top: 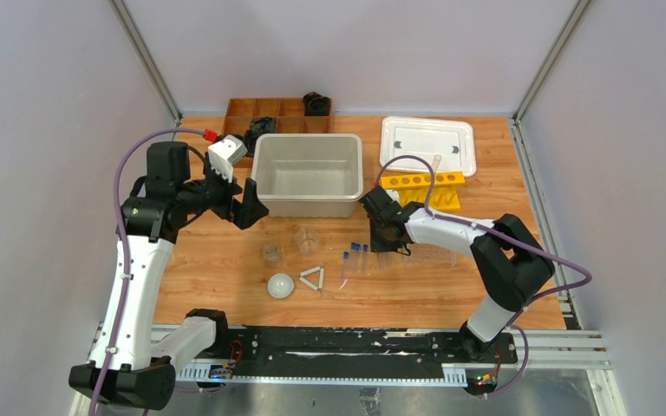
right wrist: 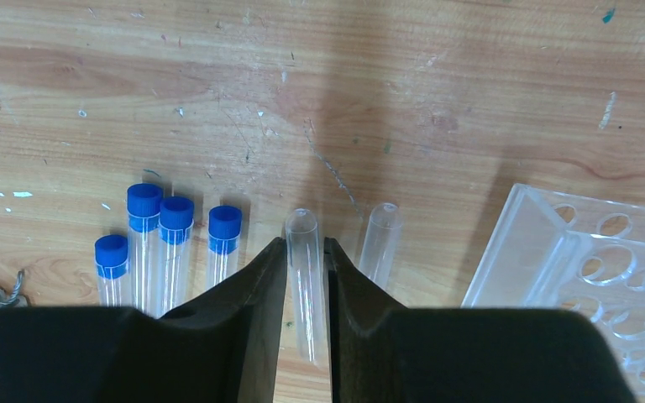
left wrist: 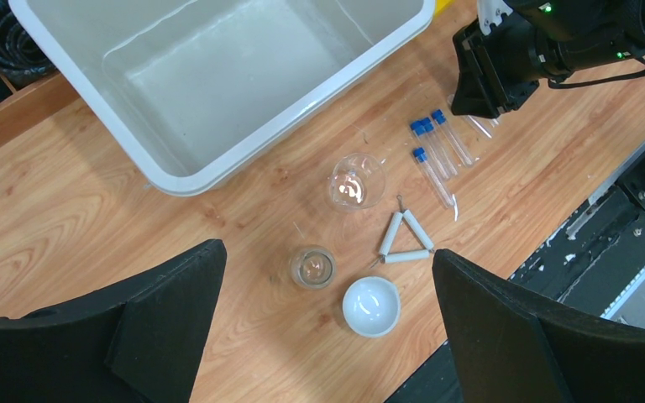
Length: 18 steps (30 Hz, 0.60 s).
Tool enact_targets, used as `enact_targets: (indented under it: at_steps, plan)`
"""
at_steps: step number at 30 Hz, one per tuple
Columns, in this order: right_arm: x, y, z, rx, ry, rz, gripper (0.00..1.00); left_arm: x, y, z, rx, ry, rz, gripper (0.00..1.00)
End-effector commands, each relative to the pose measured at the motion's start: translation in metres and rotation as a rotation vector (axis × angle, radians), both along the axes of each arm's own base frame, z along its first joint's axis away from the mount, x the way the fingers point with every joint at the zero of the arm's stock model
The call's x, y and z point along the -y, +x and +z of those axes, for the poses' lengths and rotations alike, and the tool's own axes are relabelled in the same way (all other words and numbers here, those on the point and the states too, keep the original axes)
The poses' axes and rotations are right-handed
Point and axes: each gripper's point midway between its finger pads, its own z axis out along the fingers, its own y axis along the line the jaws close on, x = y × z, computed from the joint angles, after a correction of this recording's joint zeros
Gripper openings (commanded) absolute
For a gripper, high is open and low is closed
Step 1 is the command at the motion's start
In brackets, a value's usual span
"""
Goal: Organize the chemistry lab equipment
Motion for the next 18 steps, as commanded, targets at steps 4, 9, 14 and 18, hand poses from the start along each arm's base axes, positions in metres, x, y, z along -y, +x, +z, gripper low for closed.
enact_targets:
  at_steps: [4, 9, 14, 18]
  plan:
    - [-0.001, -0.006, -0.006, -0.030, -0.032, 0.010, 0.21, 0.003, -0.003, 0.011, 0.033, -0.015, -0.010, 1.00]
    - [-0.003, 0.001, 0.021, 0.015, -0.018, 0.022, 0.00, 0.004, -0.003, 0.013, 0.036, -0.022, -0.016, 1.00]
    - [-0.016, 0.010, 0.085, 0.149, 0.102, 0.031, 0.00, 0.008, -0.006, 0.016, 0.036, -0.041, -0.034, 1.00]
    - [-0.038, 0.015, 0.152, 0.298, 0.237, 0.054, 0.00, 0.013, -0.009, 0.016, 0.021, -0.068, -0.056, 1.00]
